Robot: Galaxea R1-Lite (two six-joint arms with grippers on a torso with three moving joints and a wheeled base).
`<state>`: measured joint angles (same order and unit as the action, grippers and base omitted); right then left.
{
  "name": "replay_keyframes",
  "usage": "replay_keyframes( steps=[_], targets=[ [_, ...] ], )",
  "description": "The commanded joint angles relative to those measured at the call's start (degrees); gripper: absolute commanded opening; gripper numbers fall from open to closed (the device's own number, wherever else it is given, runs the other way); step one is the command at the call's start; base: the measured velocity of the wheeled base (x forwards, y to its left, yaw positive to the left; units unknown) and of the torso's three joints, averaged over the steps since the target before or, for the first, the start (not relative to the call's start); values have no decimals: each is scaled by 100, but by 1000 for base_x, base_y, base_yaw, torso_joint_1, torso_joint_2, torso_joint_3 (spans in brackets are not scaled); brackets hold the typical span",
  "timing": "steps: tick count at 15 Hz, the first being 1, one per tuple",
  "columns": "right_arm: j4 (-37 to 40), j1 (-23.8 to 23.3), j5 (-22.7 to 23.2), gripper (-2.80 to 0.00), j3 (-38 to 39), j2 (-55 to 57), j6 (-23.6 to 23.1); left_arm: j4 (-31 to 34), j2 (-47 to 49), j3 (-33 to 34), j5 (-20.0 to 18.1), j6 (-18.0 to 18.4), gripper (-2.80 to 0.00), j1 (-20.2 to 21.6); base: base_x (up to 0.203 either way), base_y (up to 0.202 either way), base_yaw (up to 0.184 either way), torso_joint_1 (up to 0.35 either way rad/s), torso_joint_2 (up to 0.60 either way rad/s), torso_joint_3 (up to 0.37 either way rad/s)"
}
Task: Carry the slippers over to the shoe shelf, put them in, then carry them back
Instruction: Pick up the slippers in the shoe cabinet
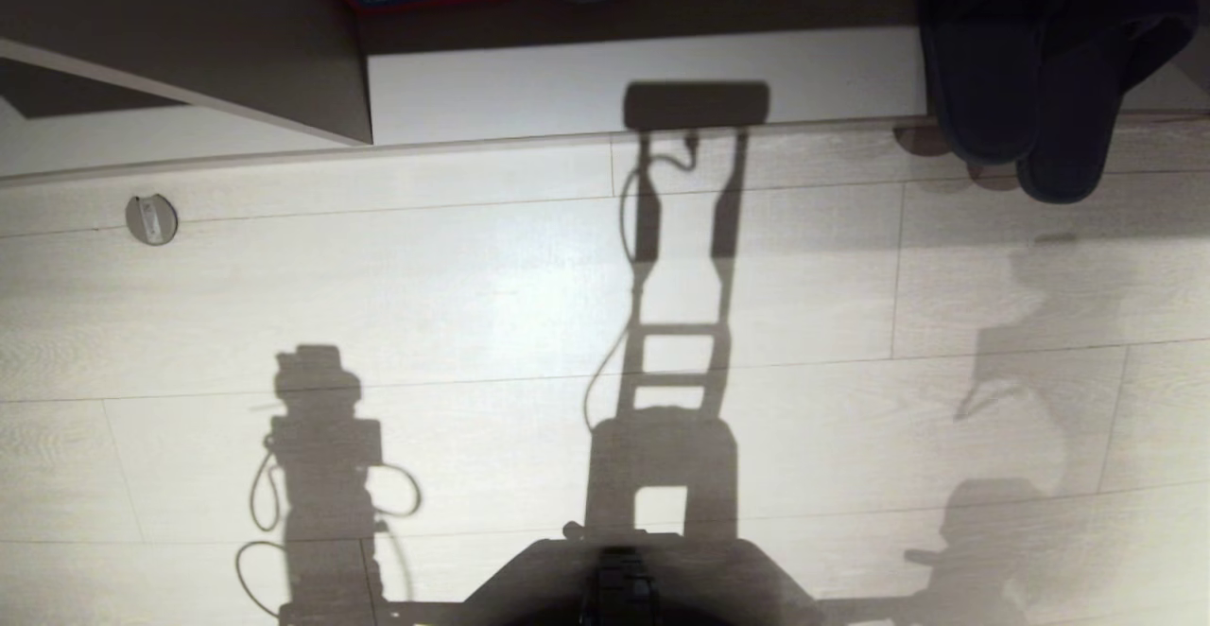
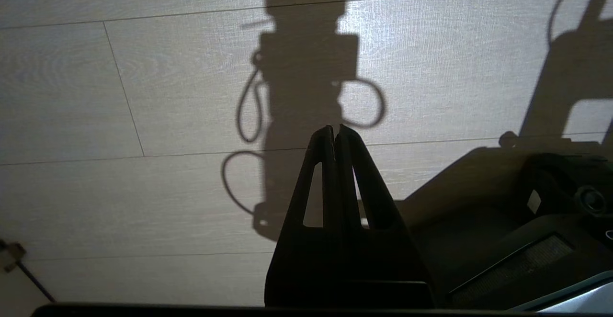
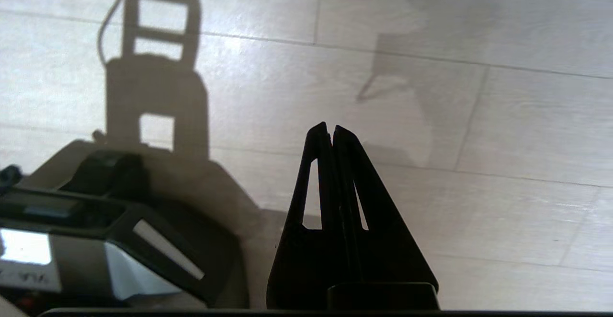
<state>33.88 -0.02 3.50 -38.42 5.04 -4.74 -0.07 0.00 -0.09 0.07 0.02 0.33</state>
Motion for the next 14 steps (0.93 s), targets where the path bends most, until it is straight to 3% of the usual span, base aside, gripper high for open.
replay_keyframes(
  steps=[1, 3, 6, 9, 12, 14],
  targets=[
    [30, -15, -221, -280, 22, -457, 10, -1, 0, 1, 1, 2, -280, 2, 0, 0, 0, 0, 0, 0],
    [37, -15, -618, -280, 63, -500, 72, -1, 0, 1, 1, -1, -280, 2, 0, 0, 0, 0, 0, 0],
    [-378, -15, -645, -280, 501, -504, 130, -1, 0, 3, 1, -2, -280, 2, 0, 0, 0, 0, 0, 0],
    [-1945, -15, -589, -280, 1512, -502, 20, -10, 0, 1, 1, -2, -280, 2, 0, 0, 0, 0, 0, 0],
    [-4136, -15, -459, -280, 3367, -501, -465, -1, 0, 1, 1, 7, -280, 2, 0, 0, 0, 0, 0, 0],
    [-4372, -15, -237, -280, 3867, -503, -648, -1, 0, 1, 1, -2, -280, 2, 0, 0, 0, 0, 0, 0]
  ],
)
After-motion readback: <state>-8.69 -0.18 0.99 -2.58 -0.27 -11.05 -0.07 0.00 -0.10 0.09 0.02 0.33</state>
